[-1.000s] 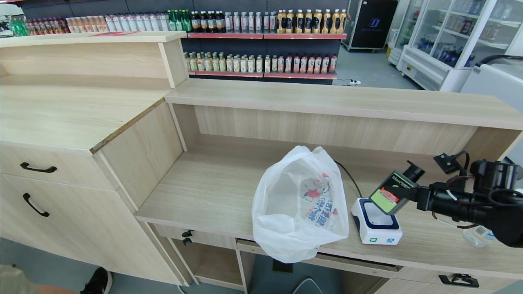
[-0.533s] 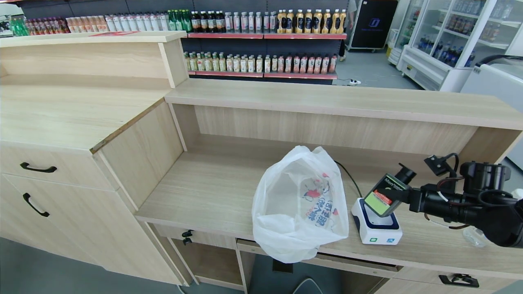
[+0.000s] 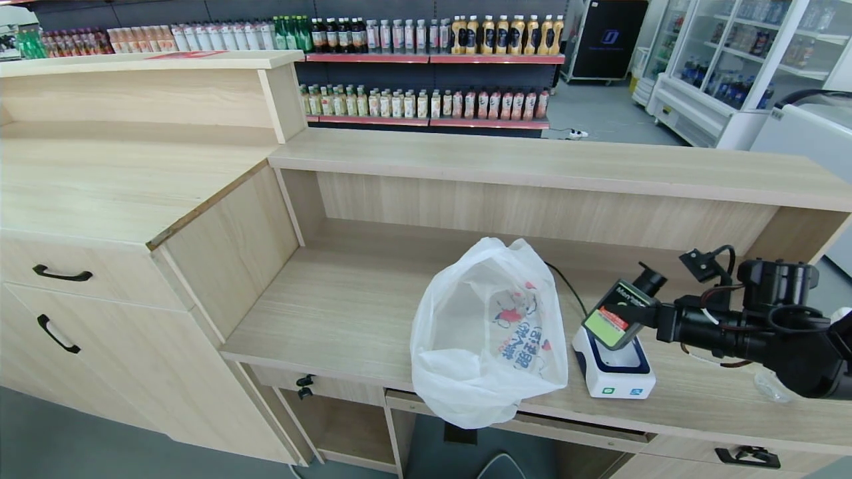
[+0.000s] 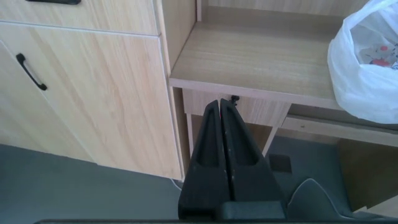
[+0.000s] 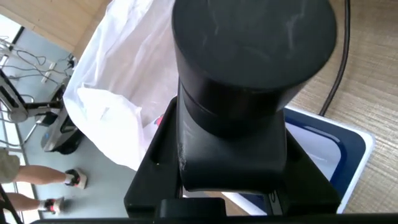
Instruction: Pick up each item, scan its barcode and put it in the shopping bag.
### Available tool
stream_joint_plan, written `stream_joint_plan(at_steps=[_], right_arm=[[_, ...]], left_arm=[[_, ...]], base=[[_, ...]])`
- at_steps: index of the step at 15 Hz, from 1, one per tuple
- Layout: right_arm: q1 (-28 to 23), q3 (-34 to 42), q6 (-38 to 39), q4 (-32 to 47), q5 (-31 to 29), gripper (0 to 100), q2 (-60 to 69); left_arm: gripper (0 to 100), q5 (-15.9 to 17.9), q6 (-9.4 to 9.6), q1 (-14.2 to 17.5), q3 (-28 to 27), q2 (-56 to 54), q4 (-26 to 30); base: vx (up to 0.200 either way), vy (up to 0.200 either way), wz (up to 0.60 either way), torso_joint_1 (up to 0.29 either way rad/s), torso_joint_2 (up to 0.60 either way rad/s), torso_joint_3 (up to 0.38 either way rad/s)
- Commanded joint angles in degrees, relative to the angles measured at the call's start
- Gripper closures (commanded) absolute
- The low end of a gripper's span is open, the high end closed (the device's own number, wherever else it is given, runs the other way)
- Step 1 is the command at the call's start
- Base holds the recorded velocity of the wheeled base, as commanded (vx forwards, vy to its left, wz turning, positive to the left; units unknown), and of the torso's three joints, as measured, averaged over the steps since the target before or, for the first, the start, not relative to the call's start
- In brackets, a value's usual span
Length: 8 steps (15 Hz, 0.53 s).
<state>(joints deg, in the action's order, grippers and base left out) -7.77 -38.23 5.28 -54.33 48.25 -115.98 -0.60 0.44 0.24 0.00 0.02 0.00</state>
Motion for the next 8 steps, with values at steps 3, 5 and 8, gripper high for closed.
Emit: stream_joint_plan(at_steps=[3, 5, 8], right_arm=[[-1.2, 0.3, 0.1, 0.5, -0.2, 100, 0.7], [-3.3, 2.9, -1.0, 6.5, -2.9, 100, 7.9], [-4.5, 9.1, -16.4, 5.6, -23.0, 100, 17.2]], left_arm=[[100, 0.0, 0.00, 0.0, 0.0, 0.0, 0.0], [100, 0.0, 0.00, 0.0, 0.0, 0.0, 0.0], [100, 0.0, 0.00, 0.0, 0.0, 0.0, 0.0]], base=[[0.000, 0.000, 0.00, 0.000, 0.00, 0.000], [0.000, 0.000, 0.00, 0.000, 0.00, 0.000], [0.000, 0.000, 0.00, 0.000, 0.00, 0.000]])
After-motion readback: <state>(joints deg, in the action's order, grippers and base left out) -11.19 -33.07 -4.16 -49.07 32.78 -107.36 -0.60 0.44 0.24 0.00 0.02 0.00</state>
